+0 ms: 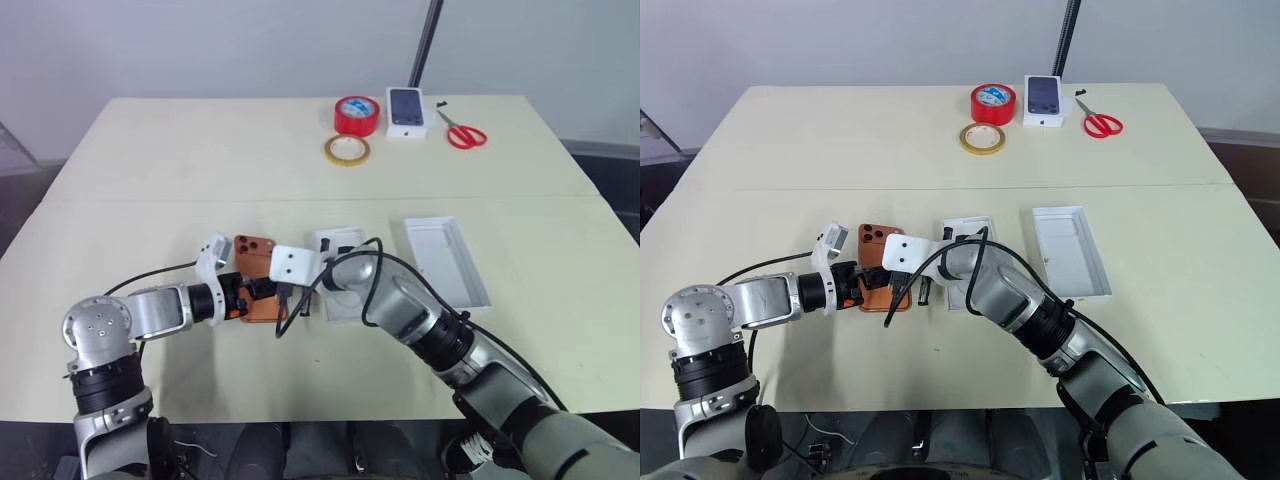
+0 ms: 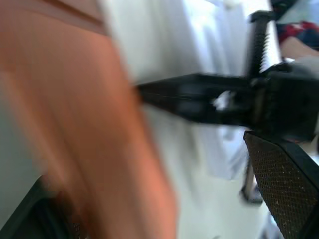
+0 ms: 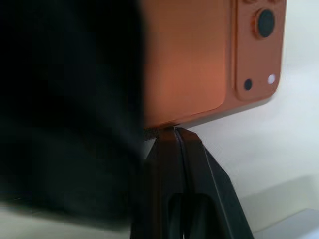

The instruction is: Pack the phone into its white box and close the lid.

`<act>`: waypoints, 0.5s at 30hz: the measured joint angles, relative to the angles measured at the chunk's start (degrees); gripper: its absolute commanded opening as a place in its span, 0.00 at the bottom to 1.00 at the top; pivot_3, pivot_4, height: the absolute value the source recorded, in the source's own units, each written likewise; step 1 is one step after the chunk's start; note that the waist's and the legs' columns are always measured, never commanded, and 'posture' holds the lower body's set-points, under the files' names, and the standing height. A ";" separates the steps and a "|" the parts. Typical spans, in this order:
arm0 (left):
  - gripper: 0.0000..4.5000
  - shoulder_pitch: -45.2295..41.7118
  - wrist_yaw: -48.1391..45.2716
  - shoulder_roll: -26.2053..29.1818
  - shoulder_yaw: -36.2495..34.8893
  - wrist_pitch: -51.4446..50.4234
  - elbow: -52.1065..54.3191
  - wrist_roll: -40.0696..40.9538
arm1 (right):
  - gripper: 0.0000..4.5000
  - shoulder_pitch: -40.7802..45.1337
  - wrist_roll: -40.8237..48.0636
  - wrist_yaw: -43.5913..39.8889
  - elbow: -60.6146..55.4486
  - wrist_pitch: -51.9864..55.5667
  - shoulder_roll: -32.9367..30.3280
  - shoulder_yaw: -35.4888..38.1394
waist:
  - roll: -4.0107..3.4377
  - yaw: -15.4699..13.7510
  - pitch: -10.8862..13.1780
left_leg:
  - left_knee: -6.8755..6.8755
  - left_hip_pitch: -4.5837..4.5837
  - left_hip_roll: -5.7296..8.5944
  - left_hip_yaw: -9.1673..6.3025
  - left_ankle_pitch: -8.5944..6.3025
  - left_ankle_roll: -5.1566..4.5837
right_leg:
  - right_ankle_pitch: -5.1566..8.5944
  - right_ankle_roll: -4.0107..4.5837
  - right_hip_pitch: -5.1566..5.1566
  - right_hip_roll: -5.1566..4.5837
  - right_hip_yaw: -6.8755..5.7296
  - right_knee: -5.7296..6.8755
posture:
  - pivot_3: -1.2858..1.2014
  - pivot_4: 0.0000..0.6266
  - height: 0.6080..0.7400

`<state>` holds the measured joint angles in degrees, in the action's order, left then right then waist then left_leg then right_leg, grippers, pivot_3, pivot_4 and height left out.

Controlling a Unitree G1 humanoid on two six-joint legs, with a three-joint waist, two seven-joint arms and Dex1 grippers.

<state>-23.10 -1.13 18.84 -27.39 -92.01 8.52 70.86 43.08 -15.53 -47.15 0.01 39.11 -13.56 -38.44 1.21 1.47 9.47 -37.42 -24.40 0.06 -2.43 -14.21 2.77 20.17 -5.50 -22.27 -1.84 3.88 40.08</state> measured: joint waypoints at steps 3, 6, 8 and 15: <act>0.99 -0.20 2.44 0.00 -0.48 0.00 -0.59 1.65 | 0.00 -0.01 -0.01 -0.19 -0.08 0.02 0.02 -0.03 | 0.00 0.04 0.00 | 0.01 0.00 -0.01 -0.03 0.01 0.01 | 0.00 0.00 0.00 0.01 0.00 0.00 | 0.52 0.24 0.89; 0.99 -0.22 4.32 0.02 -1.32 0.04 -0.89 2.47 | 0.00 -0.04 -0.03 -0.21 -0.13 0.13 0.02 -0.04 | 0.01 0.04 0.00 | 0.02 0.00 -0.01 -0.03 0.02 0.04 | 0.00 0.00 0.00 0.01 -0.01 0.00 | 0.52 0.24 0.89; 0.99 -0.26 5.75 0.13 -2.97 0.24 -1.88 3.43 | 0.00 -0.15 -0.03 -0.22 -0.32 0.24 0.01 -0.04 | 0.01 0.05 0.00 | 0.02 0.00 -0.01 -0.04 0.07 0.13 | 0.00 0.00 -0.01 0.02 -0.01 0.00 | 0.52 0.24 0.89; 0.94 -0.17 11.37 0.76 -5.62 2.15 -4.40 7.82 | 0.00 -0.34 -0.09 -0.22 -0.69 0.47 -0.08 -0.04 | 0.01 0.00 0.00 | 0.02 0.00 -0.01 -0.04 0.08 0.14 | 0.00 0.00 0.00 0.01 -0.01 -0.01 | 0.52 0.24 0.89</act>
<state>-23.27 10.23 19.60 -33.02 -89.87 4.12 78.68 42.74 -15.62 -47.37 -0.68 39.58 -13.64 -38.47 1.22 1.47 9.47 -37.40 -24.40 0.06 -2.47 -14.13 2.91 20.17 -5.50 -22.28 -1.82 3.88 40.07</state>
